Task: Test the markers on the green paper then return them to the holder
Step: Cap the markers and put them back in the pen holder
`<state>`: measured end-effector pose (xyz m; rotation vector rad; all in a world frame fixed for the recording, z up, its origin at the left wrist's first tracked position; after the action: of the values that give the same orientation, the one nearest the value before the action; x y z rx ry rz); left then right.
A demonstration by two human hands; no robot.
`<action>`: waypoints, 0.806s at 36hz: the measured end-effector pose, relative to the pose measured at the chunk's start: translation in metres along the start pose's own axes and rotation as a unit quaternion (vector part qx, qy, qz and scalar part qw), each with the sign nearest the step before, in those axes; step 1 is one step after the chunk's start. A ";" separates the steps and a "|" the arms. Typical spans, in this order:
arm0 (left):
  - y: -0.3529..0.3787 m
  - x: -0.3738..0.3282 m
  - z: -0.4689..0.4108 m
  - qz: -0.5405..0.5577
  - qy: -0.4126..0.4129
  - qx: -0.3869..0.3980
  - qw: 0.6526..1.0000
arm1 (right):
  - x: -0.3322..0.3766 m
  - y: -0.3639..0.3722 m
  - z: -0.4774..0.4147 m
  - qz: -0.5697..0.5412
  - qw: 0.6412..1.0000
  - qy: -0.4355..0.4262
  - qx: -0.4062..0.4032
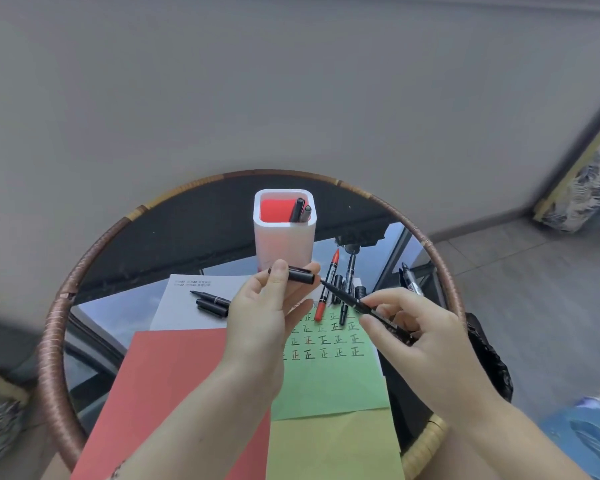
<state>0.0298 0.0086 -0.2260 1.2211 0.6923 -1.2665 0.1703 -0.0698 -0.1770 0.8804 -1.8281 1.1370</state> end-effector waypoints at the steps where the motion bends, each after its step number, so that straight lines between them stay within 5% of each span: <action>1: 0.000 0.000 0.000 -0.004 0.002 -0.002 1.000 | 0.000 0.000 0.000 0.000 1.000 0.000 -0.001; 7: 0.013 0.003 0.010 -0.060 0.038 0.018 0.997 | 0.004 0.001 0.000 0.063 0.997 -0.050 -0.010; 13: 0.027 -0.007 0.018 -0.003 0.069 0.067 0.995 | 0.022 -0.005 0.002 0.101 0.987 -0.114 -0.051; 19: 0.028 -0.026 0.026 -0.024 0.157 0.089 0.983 | 0.015 -0.001 -0.004 -0.127 0.990 0.052 -0.028; 21: 0.028 -0.032 0.028 -0.041 0.191 0.099 0.976 | -0.002 0.007 -0.005 -0.228 0.959 0.166 0.015; 24: 0.030 -0.039 0.031 -0.055 0.236 0.115 0.963 | -0.023 0.035 0.006 -0.365 0.865 0.318 0.131; 27: 0.031 -0.039 0.030 -0.059 0.239 0.110 0.963 | -0.028 0.049 0.010 -0.426 0.818 0.345 0.174; 29: 0.030 -0.036 0.028 -0.059 0.221 0.094 0.969 | -0.028 0.046 0.006 -0.389 0.849 0.321 0.154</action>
<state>0.0433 -0.0101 -0.1769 1.6668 0.9944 -1.1842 0.1421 -0.0547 -0.2204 1.1017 -0.6288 1.0049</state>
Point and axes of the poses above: each hand's wrist, its own z-axis away from the middle knuckle, its own y-axis out of the palm, x = y × z, the point moved 9 cm from there along -z, towards the middle knuckle, and after that the axes turned 9 degrees about -z, right-handed, at the moved point
